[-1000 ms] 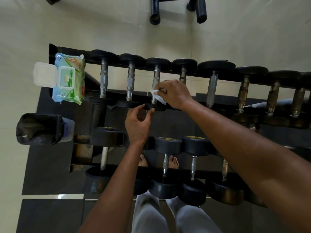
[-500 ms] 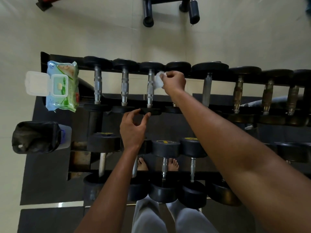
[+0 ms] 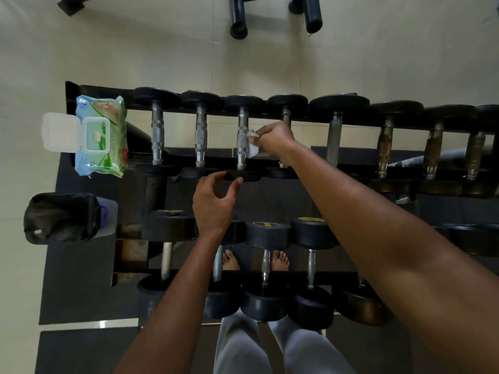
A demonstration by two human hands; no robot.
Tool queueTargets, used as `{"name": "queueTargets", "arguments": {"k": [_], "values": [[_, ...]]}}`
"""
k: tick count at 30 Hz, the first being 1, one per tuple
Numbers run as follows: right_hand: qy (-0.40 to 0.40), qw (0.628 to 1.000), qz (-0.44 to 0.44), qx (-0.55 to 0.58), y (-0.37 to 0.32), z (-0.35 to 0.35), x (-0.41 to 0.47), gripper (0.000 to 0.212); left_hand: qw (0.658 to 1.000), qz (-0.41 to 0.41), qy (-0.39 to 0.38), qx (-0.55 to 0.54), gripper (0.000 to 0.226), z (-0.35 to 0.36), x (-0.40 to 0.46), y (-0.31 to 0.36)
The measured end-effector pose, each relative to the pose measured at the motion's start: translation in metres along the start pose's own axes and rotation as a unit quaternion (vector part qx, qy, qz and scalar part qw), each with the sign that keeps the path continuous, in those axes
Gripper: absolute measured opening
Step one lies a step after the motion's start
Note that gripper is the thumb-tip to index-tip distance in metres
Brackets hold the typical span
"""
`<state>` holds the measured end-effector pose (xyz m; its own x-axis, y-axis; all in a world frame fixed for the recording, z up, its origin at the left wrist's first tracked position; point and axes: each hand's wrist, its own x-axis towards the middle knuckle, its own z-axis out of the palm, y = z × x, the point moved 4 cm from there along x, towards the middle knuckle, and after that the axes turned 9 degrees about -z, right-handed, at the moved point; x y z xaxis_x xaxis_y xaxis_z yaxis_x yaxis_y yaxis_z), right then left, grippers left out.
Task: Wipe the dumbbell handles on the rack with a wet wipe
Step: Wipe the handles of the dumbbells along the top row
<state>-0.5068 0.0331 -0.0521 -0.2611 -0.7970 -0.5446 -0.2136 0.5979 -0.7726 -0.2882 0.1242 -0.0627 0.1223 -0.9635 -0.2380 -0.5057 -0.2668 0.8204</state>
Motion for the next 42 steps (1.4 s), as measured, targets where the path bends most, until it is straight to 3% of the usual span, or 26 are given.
{"name": "queueTargets", "arguments": {"k": [2,8,12,15,20,23,26,31,36,42], "values": [[-0.042,0.996,0.001,-0.074,0.009,0.005,-0.007,0.022,1.000,-0.002,-0.002,0.003,0.040,0.000,-0.001,0.001],[-0.069,0.982,-0.047,-0.172,0.006,0.003,-0.018,0.015,1.000,-0.011,-0.001,0.004,0.041,-0.001,-0.002,0.003],[-0.113,0.947,-0.115,-0.278,0.003,0.006,-0.034,0.015,1.000,-0.015,0.001,0.004,0.041,0.000,-0.004,0.001],[-0.082,0.932,-0.195,-0.295,-0.035,0.000,-0.027,0.009,1.000,-0.012,0.000,0.004,0.041,0.000,-0.002,0.000],[-0.085,0.804,-0.378,-0.451,-0.105,0.002,-0.009,0.016,1.000,-0.006,-0.016,0.008,0.045,-0.001,-0.001,-0.003],[-0.111,0.712,-0.414,-0.556,-0.111,0.011,-0.011,0.022,1.000,-0.009,-0.018,0.004,0.046,-0.001,-0.002,-0.002],[-0.129,0.652,-0.414,-0.622,-0.108,0.015,-0.017,0.032,1.000,-0.015,-0.017,0.001,0.046,-0.001,-0.004,0.000],[-0.157,0.646,-0.391,-0.637,-0.109,0.019,-0.017,0.040,1.000,-0.019,-0.021,-0.006,0.045,-0.001,-0.006,0.002],[-0.209,0.638,-0.369,-0.643,-0.107,0.022,-0.007,0.027,0.999,-0.017,-0.028,-0.007,0.045,0.002,-0.004,0.001],[-0.171,0.665,-0.366,-0.628,-0.107,0.033,0.000,0.019,0.999,-0.037,-0.028,-0.013,0.046,0.004,-0.006,-0.001]]}}
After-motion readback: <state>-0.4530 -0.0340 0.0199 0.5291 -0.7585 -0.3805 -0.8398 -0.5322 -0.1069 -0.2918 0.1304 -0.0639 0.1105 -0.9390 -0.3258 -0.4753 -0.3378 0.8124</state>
